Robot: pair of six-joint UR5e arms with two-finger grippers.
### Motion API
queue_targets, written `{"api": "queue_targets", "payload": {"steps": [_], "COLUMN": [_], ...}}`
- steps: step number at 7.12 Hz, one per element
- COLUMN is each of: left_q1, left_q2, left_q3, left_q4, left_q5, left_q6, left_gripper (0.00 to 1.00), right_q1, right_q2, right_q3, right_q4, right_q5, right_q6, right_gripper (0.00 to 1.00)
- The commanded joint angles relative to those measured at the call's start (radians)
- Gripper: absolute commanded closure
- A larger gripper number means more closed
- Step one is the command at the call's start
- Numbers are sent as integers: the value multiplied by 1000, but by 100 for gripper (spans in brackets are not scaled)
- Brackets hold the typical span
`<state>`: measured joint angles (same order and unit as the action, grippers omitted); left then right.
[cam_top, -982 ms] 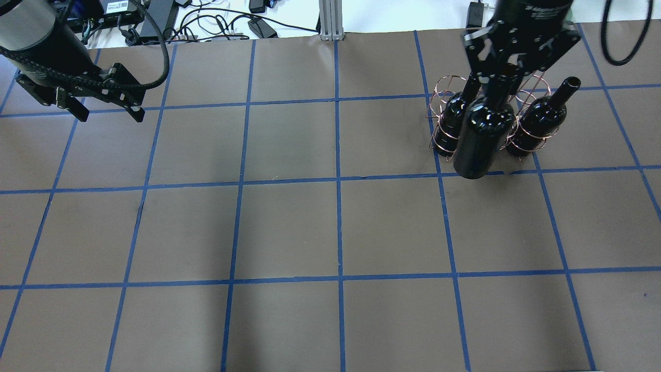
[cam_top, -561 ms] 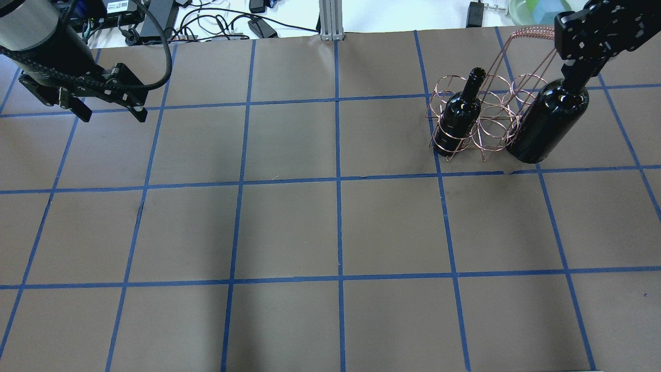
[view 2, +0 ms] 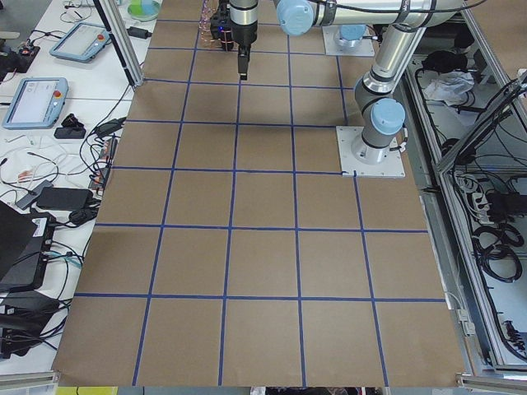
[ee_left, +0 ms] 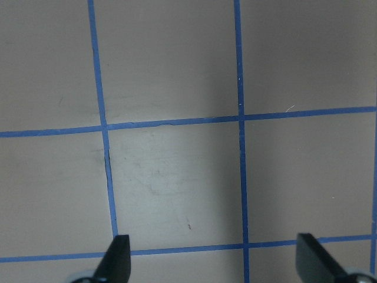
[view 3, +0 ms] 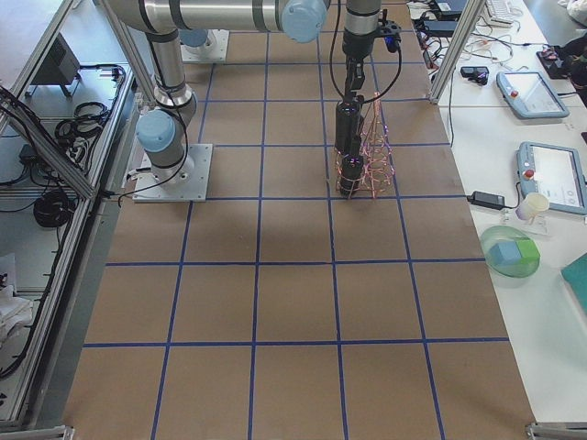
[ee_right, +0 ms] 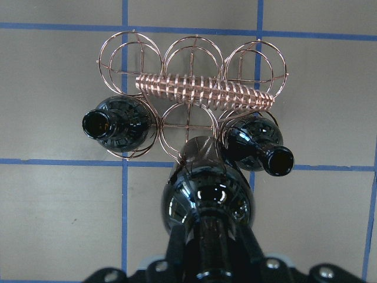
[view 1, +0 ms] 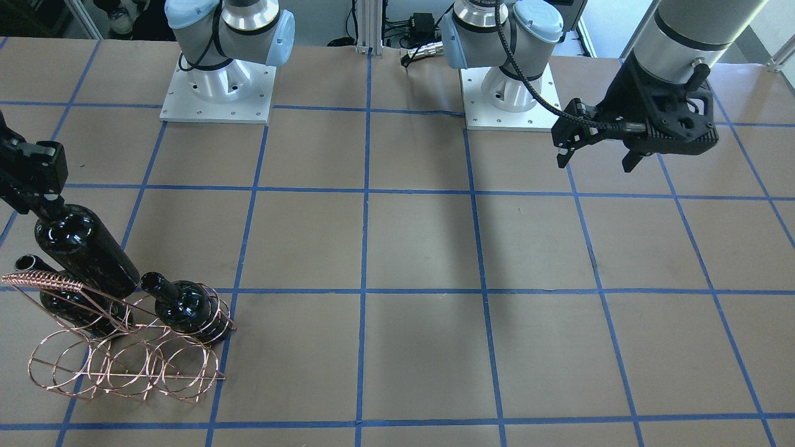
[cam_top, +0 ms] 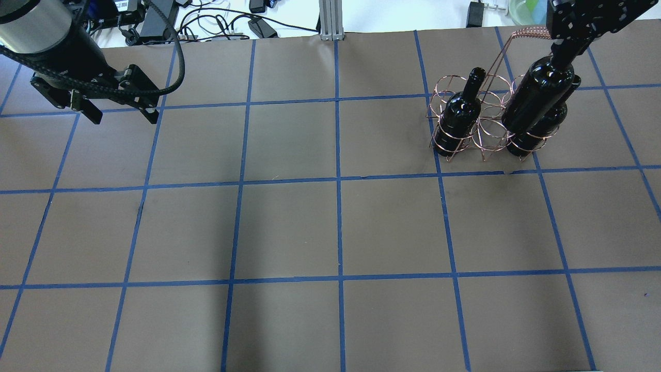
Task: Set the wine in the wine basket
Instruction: 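Lower the bottle into the empty rack slot with the right gripper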
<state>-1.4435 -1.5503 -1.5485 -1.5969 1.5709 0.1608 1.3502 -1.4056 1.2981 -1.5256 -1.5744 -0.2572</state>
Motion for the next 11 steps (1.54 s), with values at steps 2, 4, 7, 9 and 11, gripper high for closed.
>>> {"api": "queue_targets", "payload": {"steps": [2,4,7,9,11], "left_q1": [-95,-100,-103,-103,-103], "left_q2": [2,7,9,12,13], "left_q3": [-5,-13,-33,-41,-42], "left_q4": [0,2,14,14,14], "left_q5": [11,8,4,4,5], "left_q6": [-150,-153,-147,-142,-147], "left_gripper": [0,0,0,0,0], "right_q1": [0,1,4,4,3], "right_q2": [31,54,60,73,99], "right_q3": [0,1,15,27,33], "right_q4": [-61,-61,-53,-64,-70], "right_q5": [43,40,34,28,39], "right_q6": [1,-2,-16,-42,-40], "right_gripper": [100,100,100,100,100]}}
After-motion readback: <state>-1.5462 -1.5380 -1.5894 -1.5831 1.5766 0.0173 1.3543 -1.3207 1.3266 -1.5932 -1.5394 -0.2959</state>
